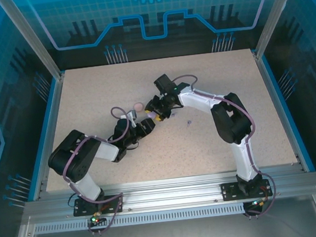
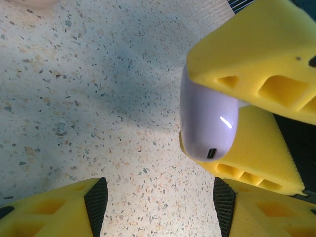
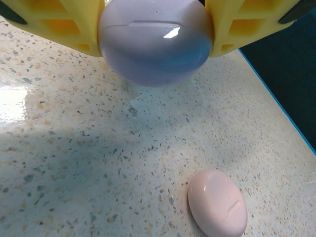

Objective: Insert wireless bluetooth earbuds into charging case

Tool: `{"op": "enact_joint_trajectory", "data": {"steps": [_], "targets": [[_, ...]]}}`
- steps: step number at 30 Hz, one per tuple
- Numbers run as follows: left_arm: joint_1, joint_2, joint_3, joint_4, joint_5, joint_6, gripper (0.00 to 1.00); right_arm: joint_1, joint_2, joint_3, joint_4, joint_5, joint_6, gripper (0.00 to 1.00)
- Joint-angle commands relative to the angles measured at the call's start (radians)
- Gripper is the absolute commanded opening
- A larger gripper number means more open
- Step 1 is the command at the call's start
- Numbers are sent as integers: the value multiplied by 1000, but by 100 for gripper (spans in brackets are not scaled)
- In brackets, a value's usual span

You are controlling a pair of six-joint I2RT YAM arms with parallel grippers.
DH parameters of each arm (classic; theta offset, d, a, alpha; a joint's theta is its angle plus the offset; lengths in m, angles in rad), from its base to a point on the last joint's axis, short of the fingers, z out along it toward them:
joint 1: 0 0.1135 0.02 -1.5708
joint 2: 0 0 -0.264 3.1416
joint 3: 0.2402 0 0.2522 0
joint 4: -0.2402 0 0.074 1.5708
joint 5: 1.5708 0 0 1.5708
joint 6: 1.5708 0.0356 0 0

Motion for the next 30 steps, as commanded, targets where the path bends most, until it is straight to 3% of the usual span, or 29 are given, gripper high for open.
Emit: {"op": "enact_joint_trajectory", "data": {"steps": [1, 19, 30], "targets": [[-7, -8, 20, 29, -27, 23, 63, 21, -22, -6, 9, -23, 21, 38], [-8, -24, 15, 70, -151, 8, 55, 40, -22, -32, 24, -39, 26, 37], [-13, -52, 17, 46, -186, 10, 57, 44, -12, -31, 35, -53, 31, 37]]}}
